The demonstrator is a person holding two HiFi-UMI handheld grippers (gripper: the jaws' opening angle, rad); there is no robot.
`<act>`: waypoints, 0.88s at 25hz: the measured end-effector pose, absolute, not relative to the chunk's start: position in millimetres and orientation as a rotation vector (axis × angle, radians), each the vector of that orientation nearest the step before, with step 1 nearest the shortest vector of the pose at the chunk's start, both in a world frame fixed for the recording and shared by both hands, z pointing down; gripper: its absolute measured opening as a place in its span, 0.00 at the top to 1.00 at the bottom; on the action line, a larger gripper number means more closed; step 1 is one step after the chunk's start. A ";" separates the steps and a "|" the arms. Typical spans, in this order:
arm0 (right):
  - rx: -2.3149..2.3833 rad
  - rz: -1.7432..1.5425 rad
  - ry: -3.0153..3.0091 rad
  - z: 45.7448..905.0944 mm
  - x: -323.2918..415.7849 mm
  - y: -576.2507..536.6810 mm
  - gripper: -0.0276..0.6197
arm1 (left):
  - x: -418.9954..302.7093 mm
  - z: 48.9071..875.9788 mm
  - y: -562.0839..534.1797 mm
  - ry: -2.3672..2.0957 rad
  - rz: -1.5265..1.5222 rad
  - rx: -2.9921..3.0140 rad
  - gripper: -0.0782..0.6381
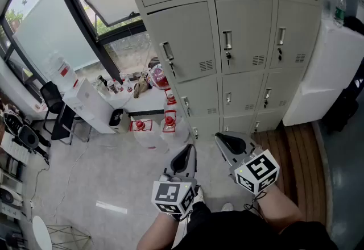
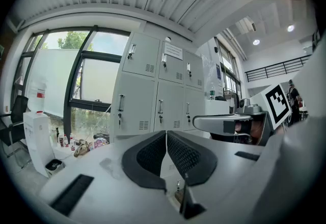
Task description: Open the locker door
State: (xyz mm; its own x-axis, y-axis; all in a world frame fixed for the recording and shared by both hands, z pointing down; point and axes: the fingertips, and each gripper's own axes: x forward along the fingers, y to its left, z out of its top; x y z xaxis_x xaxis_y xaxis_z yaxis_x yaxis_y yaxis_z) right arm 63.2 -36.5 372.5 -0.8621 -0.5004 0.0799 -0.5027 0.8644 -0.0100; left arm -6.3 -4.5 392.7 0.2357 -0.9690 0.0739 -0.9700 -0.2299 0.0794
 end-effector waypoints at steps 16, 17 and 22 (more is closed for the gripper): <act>0.793 0.045 -3.007 364.7 53.3 -39.0 0.87 | -18.3 389.2 -5.1 -1.895 0.029 2.386 0.86; 0.796 0.040 -3.006 364.0 53.1 -39.8 0.87 | -19.2 388.5 -5.4 -1.899 0.032 2.386 0.86; 0.793 0.033 -3.009 361.9 51.2 -45.0 0.87 | -21.3 385.4 -9.4 -1.907 0.035 2.385 0.86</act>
State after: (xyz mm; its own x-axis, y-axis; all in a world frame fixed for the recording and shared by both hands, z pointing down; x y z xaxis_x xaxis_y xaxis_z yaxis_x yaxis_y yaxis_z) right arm 51.2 -45.0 361.9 -0.8698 -0.4923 0.0337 -0.4929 0.8700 -0.0129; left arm -21.3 -9.4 385.4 0.2215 -0.9724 0.0727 -0.9744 -0.2179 0.0545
